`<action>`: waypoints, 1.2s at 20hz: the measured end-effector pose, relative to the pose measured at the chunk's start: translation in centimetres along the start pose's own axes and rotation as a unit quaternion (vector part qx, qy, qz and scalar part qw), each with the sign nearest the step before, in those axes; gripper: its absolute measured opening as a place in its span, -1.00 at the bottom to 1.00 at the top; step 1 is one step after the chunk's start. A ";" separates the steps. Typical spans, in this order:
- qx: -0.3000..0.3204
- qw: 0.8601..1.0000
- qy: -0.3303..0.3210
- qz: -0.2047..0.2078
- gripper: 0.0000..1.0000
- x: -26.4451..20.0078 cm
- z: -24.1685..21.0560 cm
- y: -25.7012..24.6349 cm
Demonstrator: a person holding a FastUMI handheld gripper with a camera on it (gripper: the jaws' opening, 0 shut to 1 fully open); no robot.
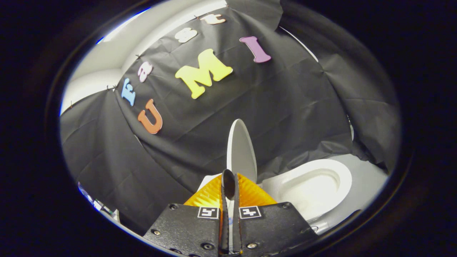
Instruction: Open the toilet lid.
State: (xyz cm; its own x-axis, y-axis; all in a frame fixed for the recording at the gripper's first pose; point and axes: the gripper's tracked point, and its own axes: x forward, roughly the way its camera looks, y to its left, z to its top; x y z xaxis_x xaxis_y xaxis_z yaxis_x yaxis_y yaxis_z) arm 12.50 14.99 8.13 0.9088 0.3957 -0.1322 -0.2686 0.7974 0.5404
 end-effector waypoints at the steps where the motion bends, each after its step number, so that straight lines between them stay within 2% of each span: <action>1: -0.004 1.000 0.002 0.001 -0.85 0.1 -0.2 0.6; 18: -0.068 0.997 0.022 0.021 -0.85 3.7 -4.6 10.0; 24: -0.124 0.992 0.030 0.024 -0.84 4.9 -6.6 12.5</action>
State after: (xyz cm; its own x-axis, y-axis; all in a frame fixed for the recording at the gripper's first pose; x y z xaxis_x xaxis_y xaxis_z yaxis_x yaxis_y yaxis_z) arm 11.50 29.89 8.78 0.8746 0.4561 -0.1646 -0.3879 0.8618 0.3270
